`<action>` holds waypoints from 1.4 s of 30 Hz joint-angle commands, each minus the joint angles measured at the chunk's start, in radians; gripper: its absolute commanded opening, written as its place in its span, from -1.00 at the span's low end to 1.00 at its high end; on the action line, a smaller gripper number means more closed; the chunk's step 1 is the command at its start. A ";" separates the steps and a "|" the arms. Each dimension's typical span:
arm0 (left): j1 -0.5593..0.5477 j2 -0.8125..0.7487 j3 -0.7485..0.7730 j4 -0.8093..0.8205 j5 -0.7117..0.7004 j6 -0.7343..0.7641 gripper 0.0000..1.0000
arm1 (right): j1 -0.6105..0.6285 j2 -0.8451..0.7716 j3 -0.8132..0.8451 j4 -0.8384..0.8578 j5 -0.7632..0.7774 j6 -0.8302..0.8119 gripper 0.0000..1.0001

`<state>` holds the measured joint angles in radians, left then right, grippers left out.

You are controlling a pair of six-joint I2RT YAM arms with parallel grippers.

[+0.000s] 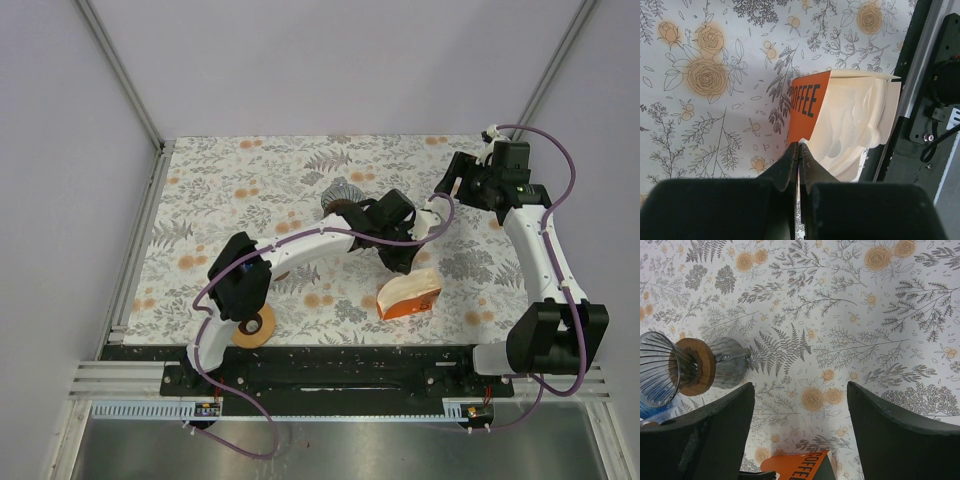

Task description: Place the coffee filter in the dripper

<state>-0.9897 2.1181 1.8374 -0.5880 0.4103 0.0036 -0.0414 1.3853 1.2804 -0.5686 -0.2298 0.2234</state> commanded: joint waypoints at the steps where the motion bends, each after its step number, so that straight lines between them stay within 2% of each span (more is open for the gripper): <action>1: -0.006 -0.003 0.020 0.010 -0.027 0.006 -1.00 | 0.002 -0.031 -0.001 0.033 -0.017 -0.013 0.64; 16: 0.016 -0.032 0.146 -0.133 0.022 0.001 -1.00 | 0.002 -0.035 -0.003 0.032 -0.031 -0.021 0.65; 27: 0.065 -0.095 0.258 -0.248 0.050 -0.085 -1.00 | 0.002 -0.052 0.008 0.029 -0.054 -0.022 0.65; 39: 0.223 -0.222 0.290 -0.274 0.021 -0.182 -1.00 | 0.003 -0.068 0.117 -0.020 0.009 0.005 0.63; 42: 0.273 -0.250 0.292 -0.271 -0.016 -0.212 -1.00 | 0.027 -0.057 0.158 -0.020 0.026 0.028 0.53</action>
<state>-0.7677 1.9335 2.0922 -0.8692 0.4355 -0.1482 -0.0399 1.3605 1.3514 -0.5976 -0.2443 0.2230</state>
